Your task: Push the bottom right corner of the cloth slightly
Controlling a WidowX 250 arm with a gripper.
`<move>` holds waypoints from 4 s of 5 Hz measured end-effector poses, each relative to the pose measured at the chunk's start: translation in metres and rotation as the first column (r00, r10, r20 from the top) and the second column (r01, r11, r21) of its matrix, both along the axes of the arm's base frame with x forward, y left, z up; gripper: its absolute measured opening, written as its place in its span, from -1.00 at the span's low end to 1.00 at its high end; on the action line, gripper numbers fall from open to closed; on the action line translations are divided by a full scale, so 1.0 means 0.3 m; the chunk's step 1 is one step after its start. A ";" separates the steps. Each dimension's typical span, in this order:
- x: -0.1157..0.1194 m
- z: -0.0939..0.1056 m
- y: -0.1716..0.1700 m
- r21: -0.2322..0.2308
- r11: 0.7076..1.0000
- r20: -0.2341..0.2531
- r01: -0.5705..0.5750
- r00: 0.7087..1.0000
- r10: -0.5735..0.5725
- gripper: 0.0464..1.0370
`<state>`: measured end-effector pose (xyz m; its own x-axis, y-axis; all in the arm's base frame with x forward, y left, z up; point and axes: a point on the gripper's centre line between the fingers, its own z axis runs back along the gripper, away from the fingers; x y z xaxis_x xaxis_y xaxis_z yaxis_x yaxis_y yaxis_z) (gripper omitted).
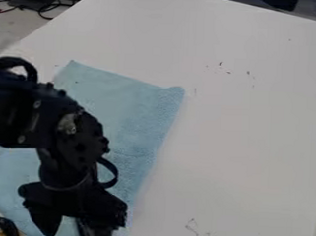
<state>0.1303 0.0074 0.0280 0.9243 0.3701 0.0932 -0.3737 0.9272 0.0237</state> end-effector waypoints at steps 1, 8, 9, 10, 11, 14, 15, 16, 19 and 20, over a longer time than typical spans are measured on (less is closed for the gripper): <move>0.029 -0.045 -0.003 -0.022 0.999 -0.008 0.027 1.000 -0.028 0.92; 0.127 -0.046 0.063 0.005 1.000 0.010 0.029 1.000 -0.029 -0.25; 0.118 -0.035 0.066 0.013 1.000 0.004 0.021 1.000 -0.021 0.38; 0.116 -0.031 0.063 0.015 1.000 -0.001 0.026 1.000 -0.026 0.90; 0.111 -0.011 0.067 0.025 1.000 -0.001 0.017 1.000 -0.017 0.93; 0.132 0.084 0.097 0.074 0.997 0.007 0.016 1.000 -0.016 0.93; 0.140 0.076 0.120 0.074 0.997 0.027 0.013 1.000 -0.015 0.93; 0.116 0.012 0.103 0.022 1.000 0.007 0.006 1.000 -0.006 0.93; 0.104 -0.058 0.057 -0.037 0.999 -0.016 0.024 1.000 -0.024 0.24; 0.091 -0.057 0.058 -0.033 0.999 -0.039 0.023 0.999 -0.024 -0.38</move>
<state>0.1577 0.0249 0.0110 0.9355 0.3506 0.0443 -0.3512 0.9363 0.0077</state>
